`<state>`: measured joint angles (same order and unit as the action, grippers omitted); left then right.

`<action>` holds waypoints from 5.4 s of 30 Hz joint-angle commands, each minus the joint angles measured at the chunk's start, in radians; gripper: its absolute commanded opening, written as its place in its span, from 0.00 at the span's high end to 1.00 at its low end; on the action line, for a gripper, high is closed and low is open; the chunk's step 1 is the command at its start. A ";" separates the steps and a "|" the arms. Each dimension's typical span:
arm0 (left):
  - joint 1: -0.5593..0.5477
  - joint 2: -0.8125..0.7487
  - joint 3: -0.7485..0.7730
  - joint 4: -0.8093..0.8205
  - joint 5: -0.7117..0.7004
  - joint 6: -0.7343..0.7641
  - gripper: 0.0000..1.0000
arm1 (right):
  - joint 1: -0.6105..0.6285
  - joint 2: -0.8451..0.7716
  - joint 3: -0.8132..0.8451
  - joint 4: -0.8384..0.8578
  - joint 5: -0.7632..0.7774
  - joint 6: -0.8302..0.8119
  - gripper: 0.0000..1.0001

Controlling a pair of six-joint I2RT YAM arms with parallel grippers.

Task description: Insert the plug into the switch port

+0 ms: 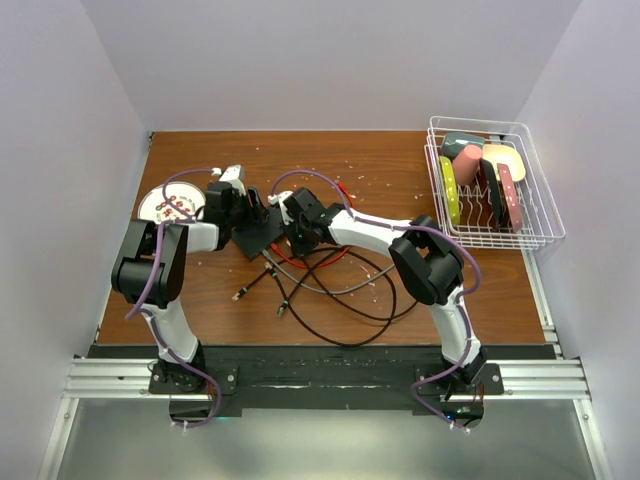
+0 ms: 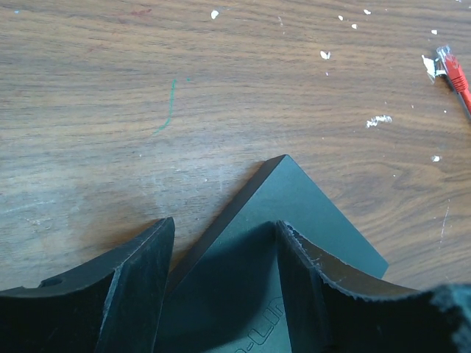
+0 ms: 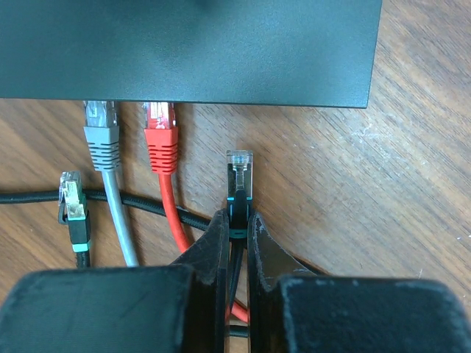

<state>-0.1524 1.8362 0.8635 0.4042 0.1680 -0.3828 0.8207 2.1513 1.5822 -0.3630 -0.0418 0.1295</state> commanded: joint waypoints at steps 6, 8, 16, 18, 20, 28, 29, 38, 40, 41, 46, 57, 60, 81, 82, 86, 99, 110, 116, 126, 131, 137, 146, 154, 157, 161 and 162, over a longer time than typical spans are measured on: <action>0.007 0.003 -0.020 -0.008 0.028 0.001 0.41 | 0.024 0.041 0.079 -0.024 0.040 -0.021 1.00; 0.007 0.003 -0.023 -0.008 0.030 -0.001 0.42 | 0.026 0.054 0.093 -0.034 0.040 -0.019 1.00; 0.007 0.005 -0.026 -0.007 0.042 -0.001 0.43 | 0.026 0.107 0.165 -0.086 0.040 -0.008 1.00; 0.007 0.008 -0.024 -0.007 0.045 -0.001 0.44 | 0.026 0.113 0.174 -0.093 0.040 -0.002 1.00; 0.007 0.006 -0.024 -0.007 0.048 -0.001 0.43 | 0.026 0.113 0.176 -0.093 0.040 0.002 1.00; 0.007 0.006 -0.029 -0.002 0.053 0.002 0.44 | 0.026 0.139 0.228 -0.142 0.065 0.018 1.00; 0.007 0.006 -0.029 -0.001 0.056 0.004 0.44 | 0.026 0.140 0.231 -0.140 0.063 0.021 1.00; 0.007 0.006 -0.027 0.004 0.074 0.010 0.44 | 0.026 0.179 0.317 -0.208 0.051 0.022 1.00; 0.007 0.006 -0.029 0.005 0.077 0.010 0.45 | 0.026 0.185 0.341 -0.218 0.048 0.022 1.00; 0.007 0.008 -0.029 0.007 0.079 0.010 0.45 | 0.026 0.191 0.354 -0.238 0.048 0.019 1.00; 0.007 0.003 -0.029 0.010 0.084 0.015 0.45 | 0.026 0.219 0.433 -0.306 0.045 0.004 1.00; 0.005 0.008 -0.029 0.013 0.094 0.018 0.46 | 0.014 0.148 0.375 -0.200 0.065 0.054 1.00; 0.007 0.009 -0.029 0.013 0.097 0.018 0.46 | 0.012 0.122 0.360 -0.162 0.065 0.062 1.00; 0.005 0.014 -0.024 0.013 0.102 0.021 0.47 | 0.015 0.051 0.346 -0.113 0.072 0.058 1.00; 0.005 0.014 -0.024 0.013 0.102 0.019 0.47 | 0.015 0.058 0.346 -0.113 0.072 0.058 1.00; 0.005 0.014 -0.026 0.015 0.102 0.021 0.47 | 0.015 0.100 0.372 -0.139 0.076 0.056 1.00; 0.005 0.014 -0.026 0.024 0.110 0.019 0.47 | 0.011 0.159 0.386 -0.169 0.125 0.044 1.00; 0.007 0.017 -0.023 0.027 0.114 0.018 0.47 | 0.000 0.093 0.283 -0.119 0.128 0.039 1.00; 0.005 0.017 -0.023 0.025 0.116 0.019 0.47 | -0.002 0.093 0.272 -0.113 0.132 0.036 1.00; 0.005 0.018 -0.024 0.031 0.131 0.024 0.47 | -0.012 0.140 0.341 -0.122 0.102 0.036 1.00; 0.005 0.020 -0.024 0.036 0.137 0.024 0.47 | -0.011 0.163 0.389 -0.139 0.077 0.018 1.00; 0.005 0.021 -0.024 0.042 0.148 0.027 0.46 | -0.006 0.182 0.420 -0.159 0.043 -0.025 1.00; 0.005 0.017 -0.027 0.058 0.166 0.033 0.44 | 0.015 0.176 0.414 -0.182 -0.047 -0.186 1.00; 0.005 0.012 -0.032 0.067 0.171 0.036 0.41 | 0.037 0.134 0.368 -0.163 -0.072 -0.269 1.00; 0.005 0.009 -0.037 0.076 0.179 0.039 0.41 | 0.041 0.124 0.352 -0.137 -0.081 -0.277 1.00; 0.005 0.008 -0.046 0.087 0.194 0.039 0.43 | 0.041 0.136 0.354 -0.119 -0.055 -0.258 1.00; 0.005 0.009 -0.046 0.087 0.195 0.039 0.44 | 0.041 0.148 0.360 -0.126 -0.043 -0.255 1.00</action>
<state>-0.1371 1.8420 0.8356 0.4725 0.2764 -0.3462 0.8314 2.3344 1.9274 -0.5961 -0.0364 -0.1165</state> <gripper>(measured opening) 0.578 0.059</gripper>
